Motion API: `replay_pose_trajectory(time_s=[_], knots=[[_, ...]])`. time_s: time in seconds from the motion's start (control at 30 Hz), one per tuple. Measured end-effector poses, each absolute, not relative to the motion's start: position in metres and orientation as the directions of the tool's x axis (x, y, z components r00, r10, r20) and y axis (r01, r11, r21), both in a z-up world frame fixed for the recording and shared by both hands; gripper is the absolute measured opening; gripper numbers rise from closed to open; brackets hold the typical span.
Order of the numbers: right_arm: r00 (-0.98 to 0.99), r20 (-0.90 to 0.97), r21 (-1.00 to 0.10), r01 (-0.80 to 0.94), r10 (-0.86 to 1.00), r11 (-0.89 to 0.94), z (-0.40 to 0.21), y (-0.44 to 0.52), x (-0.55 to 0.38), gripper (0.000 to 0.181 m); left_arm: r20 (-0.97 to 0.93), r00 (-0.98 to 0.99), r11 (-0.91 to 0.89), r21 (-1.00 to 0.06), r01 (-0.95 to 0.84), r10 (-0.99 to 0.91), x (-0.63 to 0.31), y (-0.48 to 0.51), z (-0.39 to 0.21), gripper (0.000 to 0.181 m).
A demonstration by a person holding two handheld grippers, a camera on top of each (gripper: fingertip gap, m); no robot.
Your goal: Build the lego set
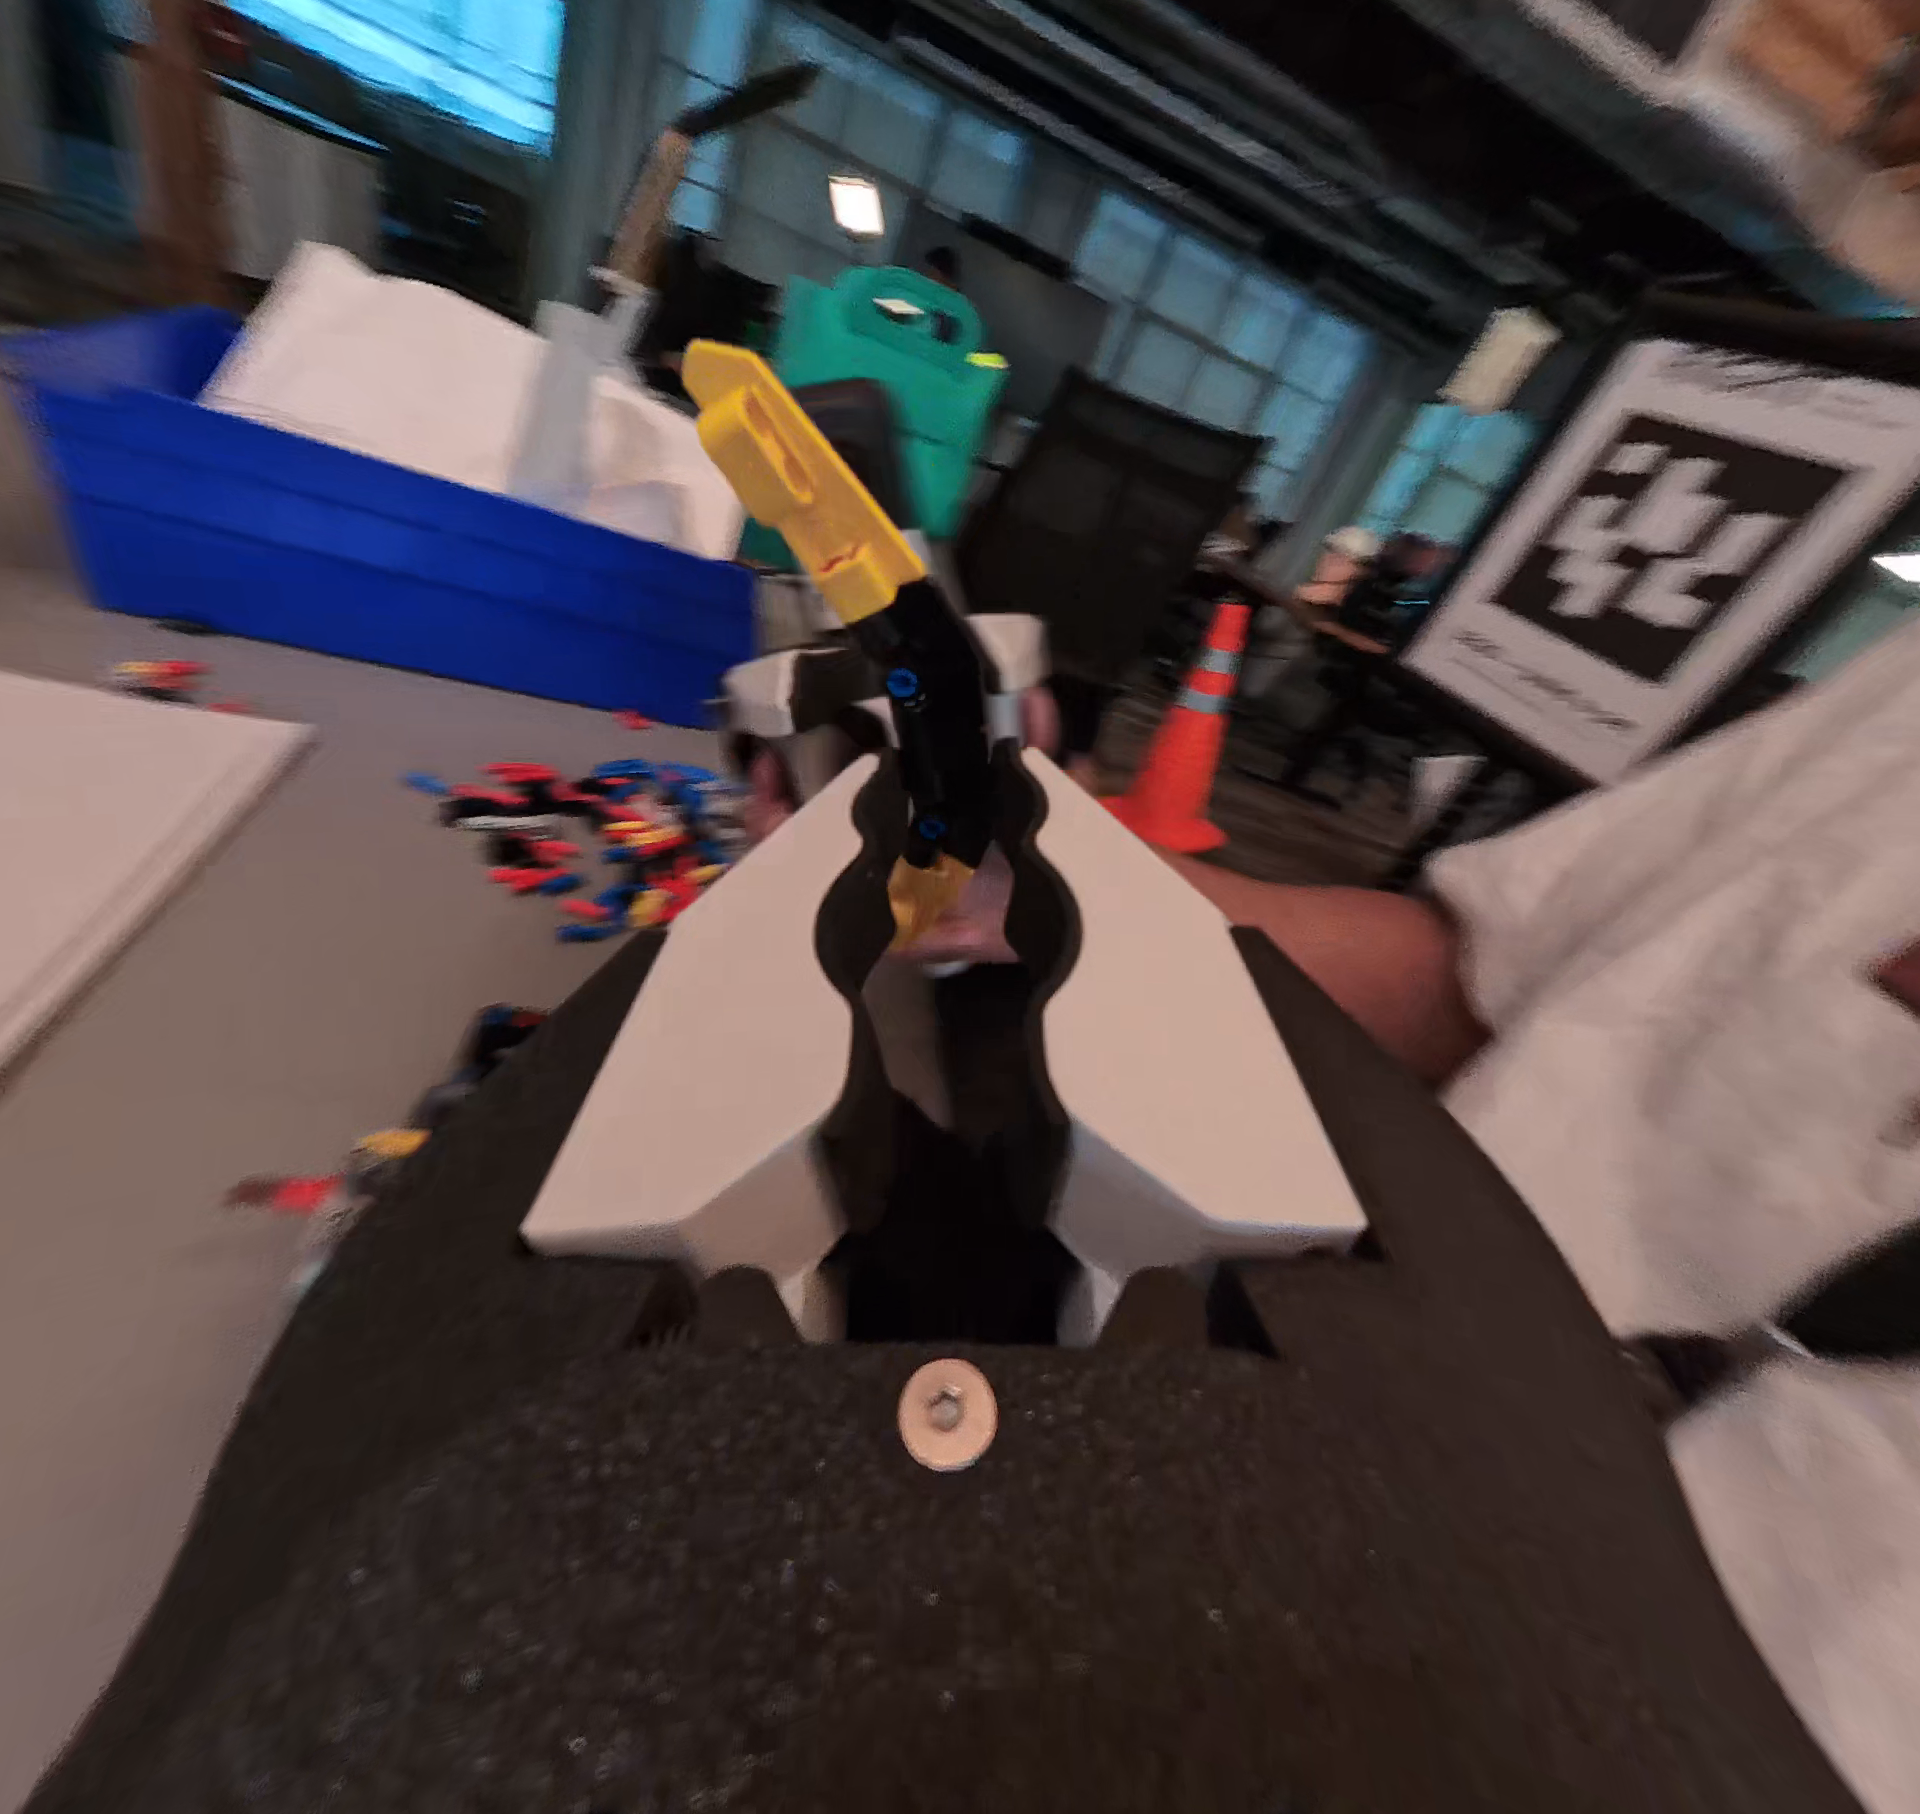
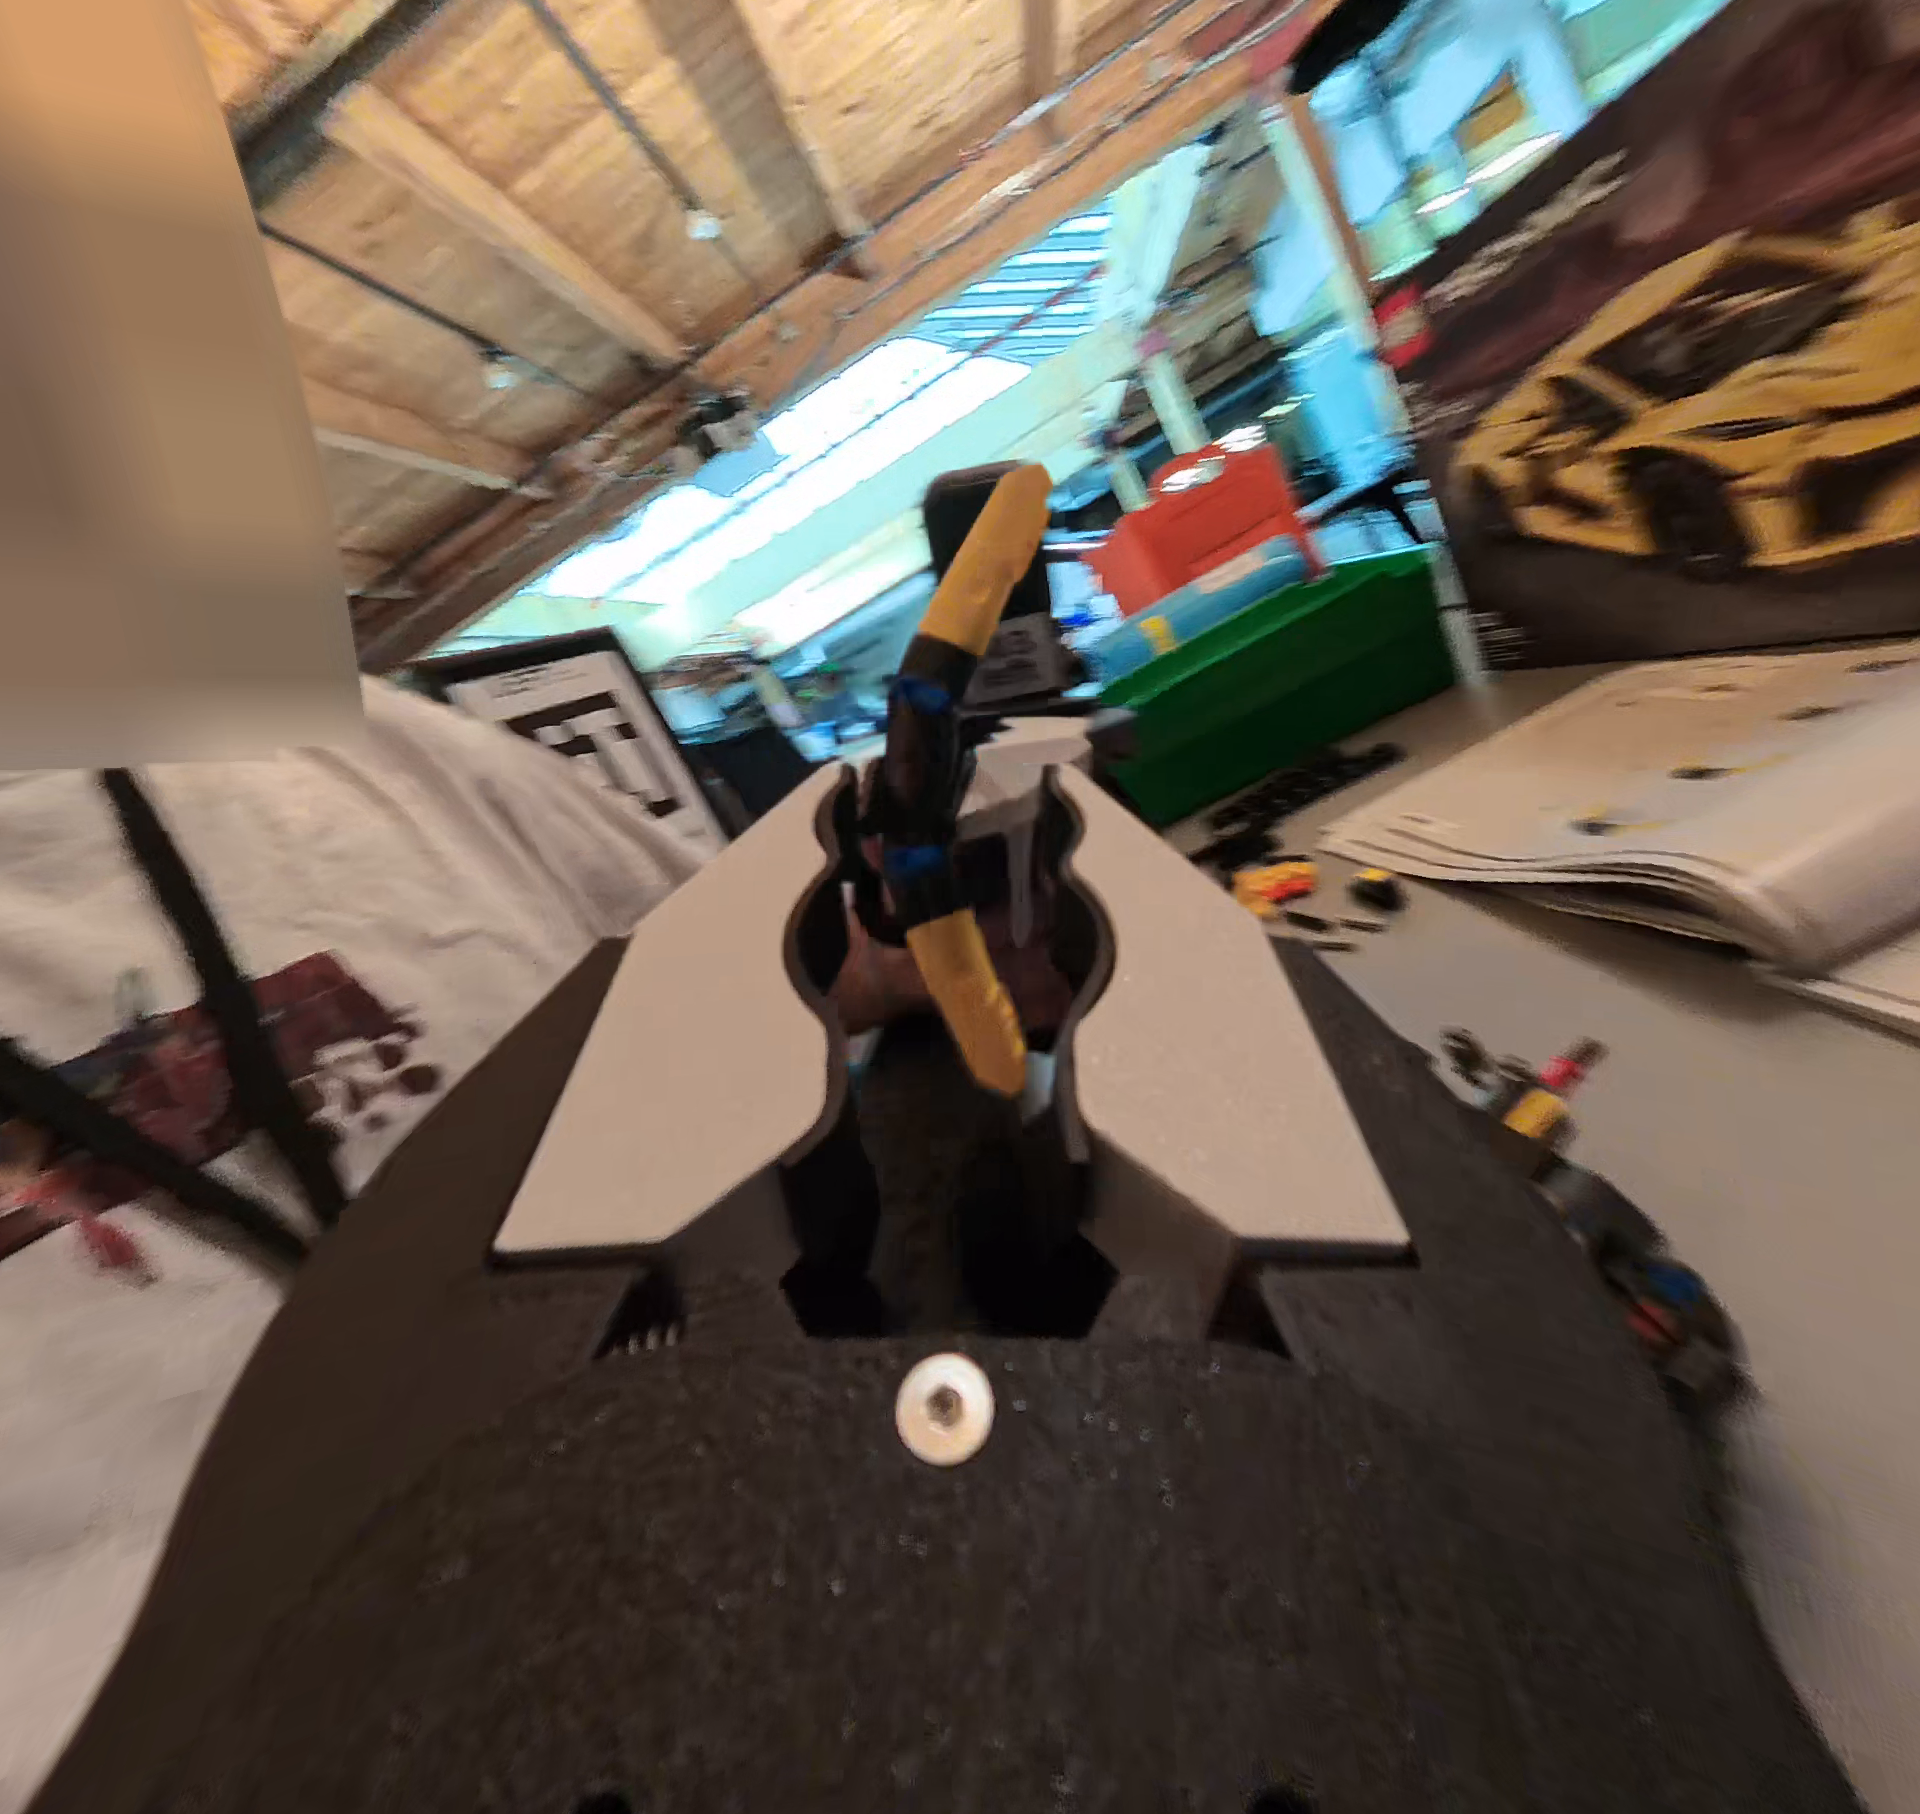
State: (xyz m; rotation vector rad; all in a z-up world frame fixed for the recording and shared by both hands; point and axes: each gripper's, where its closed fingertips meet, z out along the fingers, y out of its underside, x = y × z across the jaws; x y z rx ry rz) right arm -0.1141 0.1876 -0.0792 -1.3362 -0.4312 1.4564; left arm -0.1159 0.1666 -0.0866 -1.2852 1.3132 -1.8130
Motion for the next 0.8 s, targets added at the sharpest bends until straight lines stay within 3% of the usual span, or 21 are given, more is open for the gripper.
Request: replay_pose_trajectory(time_s=[0.03,0.17,0.33,0.63,0.8], knots=[[0.283,-0.493,-0.828,-0.444,0.823,-0.343,-0.083,0.193,-0.108,0.039,0.354,-0.301,-0.344,-0.935,-0.087,-0.885,-0.113,0.179,-0.091,0.014],[0.572,-0.385,-0.908,-0.374,0.725,-0.188,-0.077,0.199,-0.108,0.024,0.223,0.014,-0.223,-0.967,-0.120,-0.975,-0.109,0.213,-0.110,0.014],[0.776,-0.277,-0.960,-0.205,0.567,-0.189,-0.089,0.213,-0.118,0.017,0.015,0.156,-0.043,-0.983,-0.178,-0.988,-0.106,0.219,-0.116,0.015],[0.765,-0.329,-0.940,-0.210,0.554,-0.268,-0.099,0.216,-0.114,0.002,-0.173,0.178,0.133,-0.968,-0.215,-0.969,-0.107,0.211,-0.113,0.013],[0.521,-0.508,-0.862,-0.302,0.686,-0.408,-0.099,0.202,-0.102,0.000,0.057,-0.042,-0.046,-0.975,-0.218,-0.998,-0.110,0.201,-0.116,0.023]])
